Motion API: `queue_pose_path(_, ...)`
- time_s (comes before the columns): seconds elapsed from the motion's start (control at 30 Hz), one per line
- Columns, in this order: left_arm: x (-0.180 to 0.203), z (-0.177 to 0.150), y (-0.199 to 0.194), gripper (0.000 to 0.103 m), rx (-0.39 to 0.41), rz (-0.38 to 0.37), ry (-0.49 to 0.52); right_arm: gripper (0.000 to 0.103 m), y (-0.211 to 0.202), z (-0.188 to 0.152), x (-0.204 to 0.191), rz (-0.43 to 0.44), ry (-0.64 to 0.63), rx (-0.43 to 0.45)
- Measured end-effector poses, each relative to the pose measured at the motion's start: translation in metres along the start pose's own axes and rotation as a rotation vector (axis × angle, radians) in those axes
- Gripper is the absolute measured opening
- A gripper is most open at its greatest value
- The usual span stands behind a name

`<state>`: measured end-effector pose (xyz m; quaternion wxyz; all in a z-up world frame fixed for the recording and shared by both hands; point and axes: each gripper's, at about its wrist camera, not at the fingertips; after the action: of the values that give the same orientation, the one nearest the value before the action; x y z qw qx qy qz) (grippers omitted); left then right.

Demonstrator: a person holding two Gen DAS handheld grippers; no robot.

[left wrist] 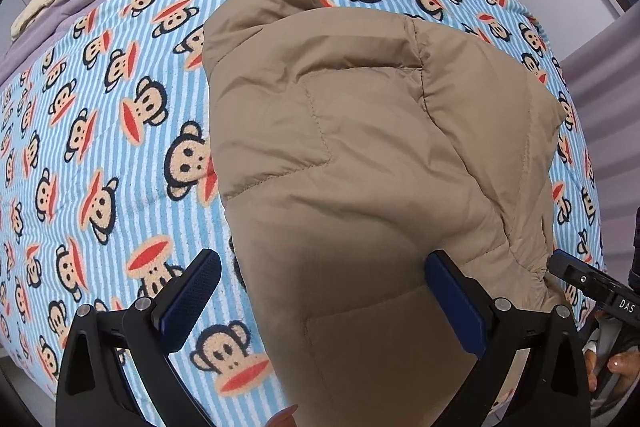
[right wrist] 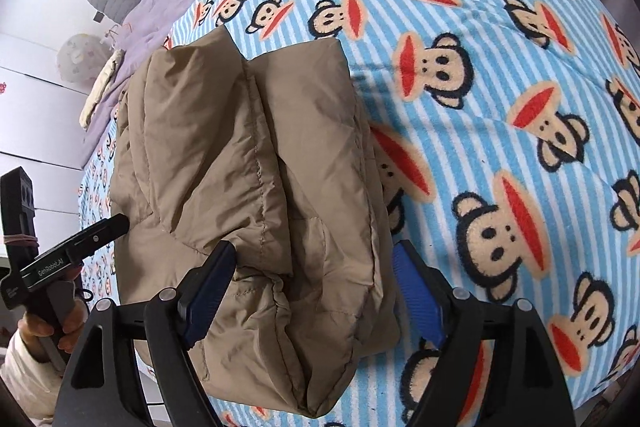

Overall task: Fold large clothes
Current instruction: 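Press and straighten the folded jacket bundle with both grippers, then grasp the khaki jacket bundle with both grippers and lift it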

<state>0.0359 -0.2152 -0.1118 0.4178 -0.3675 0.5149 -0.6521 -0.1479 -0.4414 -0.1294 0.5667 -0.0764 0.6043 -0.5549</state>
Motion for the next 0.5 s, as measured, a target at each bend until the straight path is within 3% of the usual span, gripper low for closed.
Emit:
queue_pose_path(0.13,-0.010,-0.002,0.003,0.103,-0.030,-0.049,-0.034,0.087,0.000,0.002,0.002,0.014,-0.001,-0.005)
queue_pose_path(0.2,-0.014,-0.002,0.004,0.103,-0.036,-0.054,-0.050,0.103,0.002,0.003,0.003,0.016,-0.007,-0.017)
queue_pose_path(0.4,-0.027,0.000,0.006,0.103,-0.024,-0.089,-0.068,0.103,0.002,0.009,0.012,0.062,0.028,-0.008)
queue_pose_path(0.5,-0.040,0.001,0.009,0.103,-0.045,-0.193,-0.095,0.103,0.006,0.018,0.023,0.104,0.079,-0.048)
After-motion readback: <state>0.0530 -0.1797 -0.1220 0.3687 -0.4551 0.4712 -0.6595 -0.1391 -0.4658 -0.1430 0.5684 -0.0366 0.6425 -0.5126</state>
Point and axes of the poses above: each gripper's, at about its wrist camera, not at the fingertips, and y roughly the way its jaws point, x to its right, z to its top, and after that the axes turned 6 degrees about z, right-handed
